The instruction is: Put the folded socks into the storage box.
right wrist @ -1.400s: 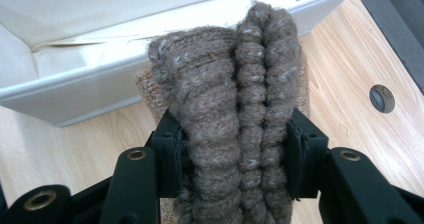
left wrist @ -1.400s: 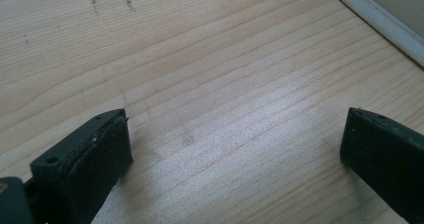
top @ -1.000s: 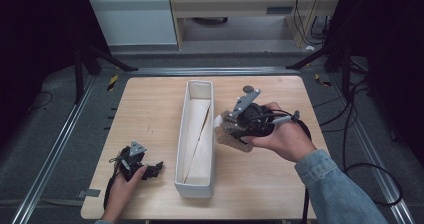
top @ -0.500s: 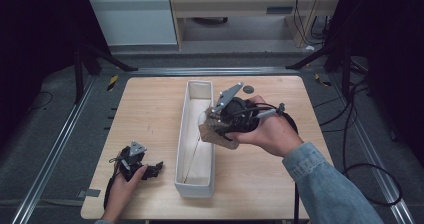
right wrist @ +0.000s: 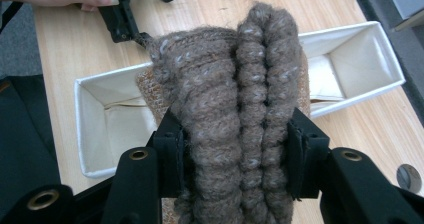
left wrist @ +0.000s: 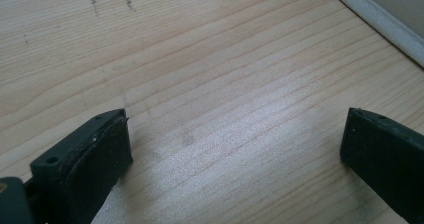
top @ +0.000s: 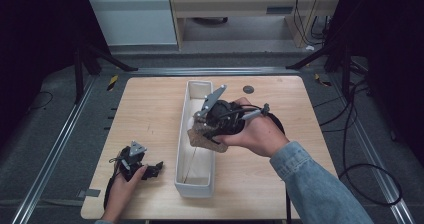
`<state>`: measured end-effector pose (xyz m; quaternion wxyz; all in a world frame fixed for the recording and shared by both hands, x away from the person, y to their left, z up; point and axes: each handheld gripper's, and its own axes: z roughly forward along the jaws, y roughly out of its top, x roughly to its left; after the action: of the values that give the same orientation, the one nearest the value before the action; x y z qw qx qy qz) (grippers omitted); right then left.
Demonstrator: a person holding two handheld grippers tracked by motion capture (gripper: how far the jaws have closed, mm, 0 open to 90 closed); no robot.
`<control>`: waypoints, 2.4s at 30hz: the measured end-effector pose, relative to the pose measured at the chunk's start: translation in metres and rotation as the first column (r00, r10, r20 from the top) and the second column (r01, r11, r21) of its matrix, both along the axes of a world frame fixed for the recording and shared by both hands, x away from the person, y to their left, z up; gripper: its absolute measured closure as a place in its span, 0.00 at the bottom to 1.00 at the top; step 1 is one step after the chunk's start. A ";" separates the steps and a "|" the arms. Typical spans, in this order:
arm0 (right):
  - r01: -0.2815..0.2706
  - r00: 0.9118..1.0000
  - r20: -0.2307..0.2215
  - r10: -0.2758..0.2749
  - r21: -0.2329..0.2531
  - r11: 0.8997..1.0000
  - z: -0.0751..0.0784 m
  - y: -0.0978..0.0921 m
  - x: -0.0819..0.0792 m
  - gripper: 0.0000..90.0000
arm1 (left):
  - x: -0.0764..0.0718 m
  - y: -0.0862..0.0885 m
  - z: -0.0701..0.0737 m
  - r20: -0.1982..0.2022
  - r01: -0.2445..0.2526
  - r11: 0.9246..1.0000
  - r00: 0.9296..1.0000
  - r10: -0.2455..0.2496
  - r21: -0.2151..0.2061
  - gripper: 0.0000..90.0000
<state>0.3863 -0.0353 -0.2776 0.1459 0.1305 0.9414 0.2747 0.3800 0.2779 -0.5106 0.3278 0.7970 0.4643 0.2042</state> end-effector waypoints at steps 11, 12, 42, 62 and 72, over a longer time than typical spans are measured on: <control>-0.032 0.999 -0.014 0.032 -0.005 0.999 -0.008 0.016 -0.005 0.58 | 0.001 0.000 0.000 -0.001 0.003 1.000 1.000 -0.003 0.000 0.00; -0.040 0.999 -0.015 0.040 -0.004 0.999 -0.009 0.018 -0.006 0.58 | 0.001 0.000 0.000 0.000 0.003 1.000 1.000 -0.003 -0.001 0.00; -0.080 0.995 -0.071 0.076 -0.057 0.995 -0.029 0.035 -0.026 0.58 | 0.001 0.000 0.000 -0.001 0.003 1.000 1.000 -0.003 0.000 0.00; -0.083 0.991 -0.110 0.075 -0.072 0.994 -0.056 0.047 -0.027 0.58 | 0.001 0.000 0.000 0.000 0.004 1.000 1.000 -0.004 -0.002 0.00; -0.083 0.990 -0.125 0.071 -0.088 0.993 -0.074 0.055 -0.024 0.58 | 0.001 0.000 0.000 0.000 0.006 1.000 1.000 -0.006 -0.002 0.00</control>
<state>0.3620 0.0193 -0.3512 0.0836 0.1036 0.9646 0.2275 0.3815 0.2778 -0.5107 0.3292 0.7981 0.4620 0.2028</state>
